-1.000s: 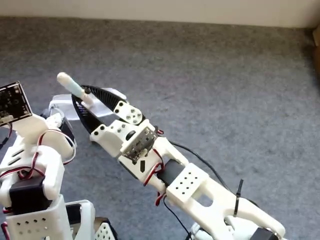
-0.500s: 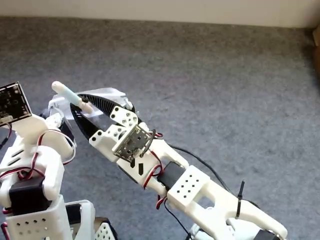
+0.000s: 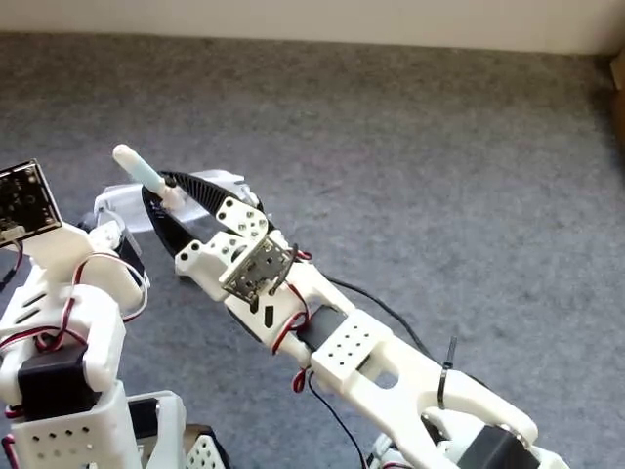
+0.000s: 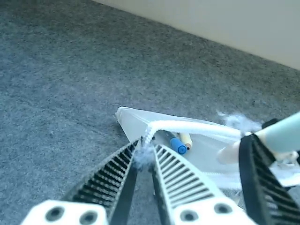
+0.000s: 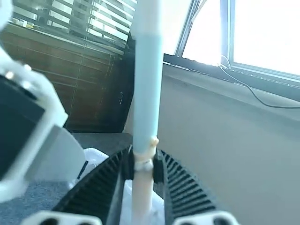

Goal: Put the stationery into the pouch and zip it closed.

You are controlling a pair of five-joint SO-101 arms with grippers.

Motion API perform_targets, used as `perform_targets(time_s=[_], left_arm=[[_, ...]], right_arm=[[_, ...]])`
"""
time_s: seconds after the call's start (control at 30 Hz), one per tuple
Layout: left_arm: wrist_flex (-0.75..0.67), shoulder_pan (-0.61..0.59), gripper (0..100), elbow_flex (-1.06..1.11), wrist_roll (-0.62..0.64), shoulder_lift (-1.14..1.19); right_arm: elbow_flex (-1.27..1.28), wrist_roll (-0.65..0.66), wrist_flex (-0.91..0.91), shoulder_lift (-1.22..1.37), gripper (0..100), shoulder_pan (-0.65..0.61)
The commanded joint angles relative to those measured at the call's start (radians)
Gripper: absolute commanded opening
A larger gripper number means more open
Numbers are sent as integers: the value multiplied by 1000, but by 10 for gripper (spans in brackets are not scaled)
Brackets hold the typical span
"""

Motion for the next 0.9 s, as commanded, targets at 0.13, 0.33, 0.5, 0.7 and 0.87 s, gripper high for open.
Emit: perform_targets(time_s=[0.13, 0.33, 0.5, 0.7, 0.87], left_arm=[[-21, 21, 7, -4, 5, -4], [-25, 21, 7, -4, 5, -4], [-25, 21, 7, -4, 5, -4], [-25, 21, 7, -4, 5, -4], [-26, 21, 7, -4, 5, -4]], right_arm=[[-16, -8, 107, -59, 146, 8], [-19, -8, 344, -217, 146, 8], [-82, -8, 673, -417, 146, 62], [-182, -8, 1170, -587, 146, 170], [-185, -2, 1402, -627, 148, 269]])
